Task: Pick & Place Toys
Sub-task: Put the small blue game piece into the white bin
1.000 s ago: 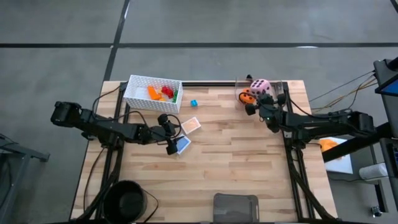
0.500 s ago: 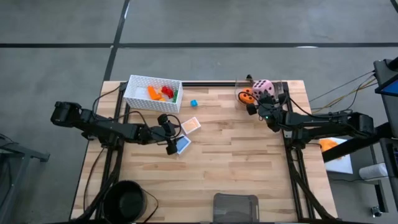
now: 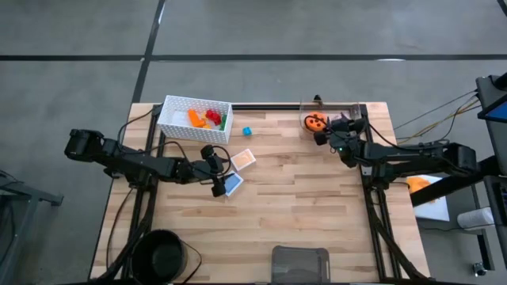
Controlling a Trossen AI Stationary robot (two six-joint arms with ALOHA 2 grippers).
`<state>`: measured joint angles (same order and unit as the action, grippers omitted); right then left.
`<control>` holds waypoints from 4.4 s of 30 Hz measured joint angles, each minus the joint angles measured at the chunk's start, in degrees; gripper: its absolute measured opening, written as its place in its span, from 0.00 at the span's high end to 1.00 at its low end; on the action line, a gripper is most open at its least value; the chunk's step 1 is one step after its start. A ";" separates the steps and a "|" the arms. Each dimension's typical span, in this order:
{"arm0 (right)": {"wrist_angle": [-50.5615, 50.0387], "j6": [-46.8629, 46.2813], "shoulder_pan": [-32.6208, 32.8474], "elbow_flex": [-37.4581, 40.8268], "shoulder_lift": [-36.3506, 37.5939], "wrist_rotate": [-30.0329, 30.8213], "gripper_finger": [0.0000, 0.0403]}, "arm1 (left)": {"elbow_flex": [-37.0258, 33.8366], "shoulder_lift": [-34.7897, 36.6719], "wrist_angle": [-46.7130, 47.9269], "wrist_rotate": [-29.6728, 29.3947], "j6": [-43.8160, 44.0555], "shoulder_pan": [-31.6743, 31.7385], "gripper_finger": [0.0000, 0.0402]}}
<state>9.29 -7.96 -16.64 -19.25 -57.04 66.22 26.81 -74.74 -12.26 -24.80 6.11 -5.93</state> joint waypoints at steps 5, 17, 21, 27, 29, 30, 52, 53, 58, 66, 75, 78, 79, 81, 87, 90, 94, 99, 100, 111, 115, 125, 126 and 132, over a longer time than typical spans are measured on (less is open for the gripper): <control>3.87 0.74 0.04 0.00 1.51 -12.41 0.36 | 0.00 0.00 -0.18 0.00 0.11 0.00 0.37; 17.80 3.78 0.53 0.13 0.67 -79.79 0.36 | -0.13 -0.04 -1.53 0.45 -0.09 0.02 0.37; 31.12 2.80 3.13 4.46 -0.27 -82.79 0.36 | -0.18 -0.04 -2.41 0.83 0.27 0.02 0.37; 44.35 0.92 3.62 12.65 -0.28 -81.42 0.36 | 0.25 -1.38 -6.77 0.79 1.41 0.39 0.37; 44.55 0.57 3.65 13.91 -0.17 -81.44 0.36 | 1.62 -2.59 -7.37 0.80 1.42 1.22 0.37; 44.50 0.39 3.66 14.35 -0.15 -81.40 0.36 | 2.56 -3.33 -7.33 0.80 1.41 1.83 0.37; 44.47 1.55 4.65 16.42 -1.95 -83.30 0.36 | 49.92 -31.92 38.17 14.43 -12.20 23.97 0.37; 44.55 1.53 4.80 16.50 -2.18 -83.30 0.36 | 51.07 -32.80 39.06 15.79 -12.33 25.13 0.37; 44.96 1.55 5.12 16.70 -2.83 -83.33 0.36 | 55.63 -36.75 43.18 20.56 -12.33 30.41 0.37; 46.67 2.27 5.26 16.59 -2.71 -83.43 0.36 | 60.25 -42.32 47.86 20.98 -13.48 33.57 0.37; 46.90 2.38 5.26 16.59 -2.73 -83.45 0.36 | 62.60 -45.44 48.58 20.35 -14.67 34.13 0.37; 46.88 2.38 5.26 16.59 -2.73 -83.45 0.36 | 62.49 -45.48 48.65 20.32 -16.20 34.41 0.37; 46.87 2.38 5.26 16.59 -2.71 -83.45 0.36 | 62.49 -45.48 48.85 20.35 -16.90 34.51 0.37; 46.87 2.38 5.26 16.59 -2.71 -83.45 0.36 | 62.37 -45.48 49.58 20.38 -18.39 34.73 0.37; 46.87 2.39 5.26 16.59 -2.71 -83.45 0.36 | 62.10 -45.49 52.30 20.39 -22.51 35.47 0.37; 46.87 2.38 5.26 16.50 -2.73 -83.45 0.36 | 62.10 -45.75 52.56 20.35 -23.06 35.67 0.37; 46.92 2.37 5.26 16.25 -2.73 -83.46 0.36 | 62.20 -46.52 52.58 21.00 -23.06 35.71 0.37; 46.90 2.29 5.26 16.20 -2.73 -83.50 0.36 | 62.20 -49.15 51.76 20.45 -23.12 35.78 0.37; 46.90 2.25 5.26 16.20 -2.73 -83.47 0.36 | 62.23 -49.68 51.49 20.26 -23.04 35.78 0.37; 46.85 2.31 5.30 16.20 -2.86 -83.50 0.36 | 62.27 -50.45 51.06 20.15 -25.13 35.85 0.42; 46.83 2.34 5.30 16.20 -2.95 -83.50 0.36 | 62.16 -50.51 50.78 20.26 -25.22 35.80 0.56; 46.61 2.36 5.31 16.24 -2.95 -83.49 0.36 | 62.18 -50.58 49.04 19.52 -24.11 35.70 0.67; 46.60 2.36 5.31 16.26 -2.95 -83.47 0.36 | 62.23 -50.58 49.13 19.50 -24.13 35.66 0.67; 46.59 2.38 5.33 16.54 -2.95 -83.47 0.36 | 61.94 -49.67 48.54 21.45 -24.14 34.98 0.67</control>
<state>55.88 -5.59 -11.31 -2.71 -59.99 -17.26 88.75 -124.41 36.28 -3.35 -18.03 29.05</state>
